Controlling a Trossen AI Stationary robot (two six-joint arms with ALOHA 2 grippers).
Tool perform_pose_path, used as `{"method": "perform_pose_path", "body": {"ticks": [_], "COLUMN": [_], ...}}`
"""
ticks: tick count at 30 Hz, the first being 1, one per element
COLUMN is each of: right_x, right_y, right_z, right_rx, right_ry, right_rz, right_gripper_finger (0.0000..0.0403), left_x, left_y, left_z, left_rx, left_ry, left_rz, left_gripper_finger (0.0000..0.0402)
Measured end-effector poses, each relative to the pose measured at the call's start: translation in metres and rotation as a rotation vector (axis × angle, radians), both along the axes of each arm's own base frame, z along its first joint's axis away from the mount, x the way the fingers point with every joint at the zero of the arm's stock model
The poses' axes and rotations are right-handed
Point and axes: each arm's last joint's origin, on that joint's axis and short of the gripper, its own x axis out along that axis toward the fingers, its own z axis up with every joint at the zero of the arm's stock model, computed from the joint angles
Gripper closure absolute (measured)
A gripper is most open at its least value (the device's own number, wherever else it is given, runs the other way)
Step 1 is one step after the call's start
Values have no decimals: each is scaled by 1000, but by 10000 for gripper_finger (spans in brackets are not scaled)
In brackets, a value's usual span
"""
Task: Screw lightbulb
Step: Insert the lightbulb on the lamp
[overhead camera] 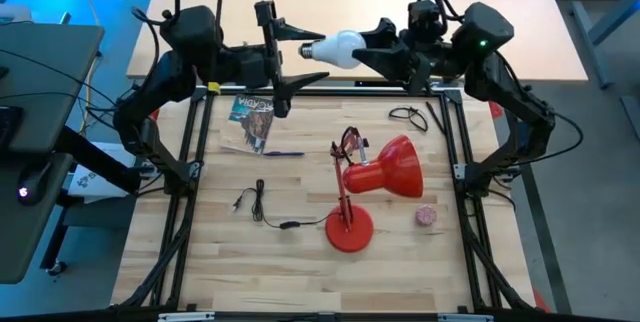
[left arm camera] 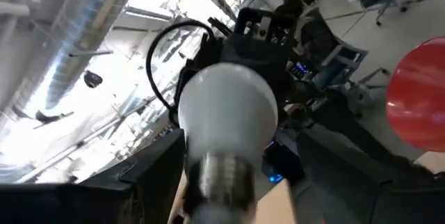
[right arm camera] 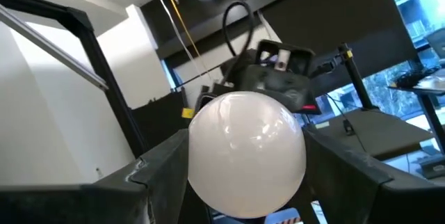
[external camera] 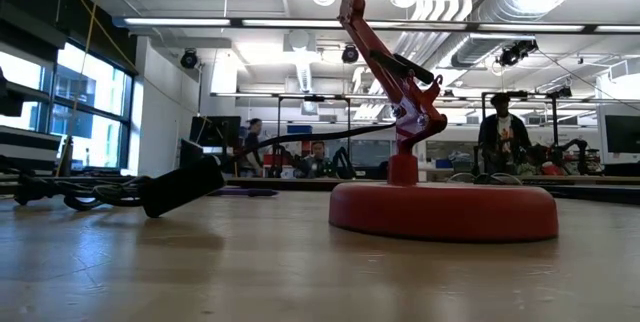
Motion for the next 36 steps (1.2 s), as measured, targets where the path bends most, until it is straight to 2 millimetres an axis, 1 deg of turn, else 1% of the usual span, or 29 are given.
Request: {"method": "perform_pose_path", "body": {"ticks": [3,6,16,24,28,32,36], "right_x": [2,2,2,2,2,1,-3], "right_y": [-1,-1,0,-1,-2,-1,0], "right_z": [-1,-1,-2,-3,-2,-1,0], "right_rx": [3,2,16,14,-19,-64,-64], "right_ry": [6,7,20,23,17,3,3], "right_rz": [0,4,17,16,-3,-20,-25], "right_gripper_finger": [153,153,153,153,153,153,153], "left_x": [0,2,2,3,3,2,-1], "left_y": [-2,-1,-1,-4,-5,-6,-7], "left_z": [1,0,-1,-1,-1,-1,-1], "left_rx": [59,63,77,79,82,85,75], "left_ry": [-6,1,4,7,7,10,17], "left_rz": [8,38,56,46,48,46,49], "left_gripper_finger": [131,139,207,243,270,272,272]}}
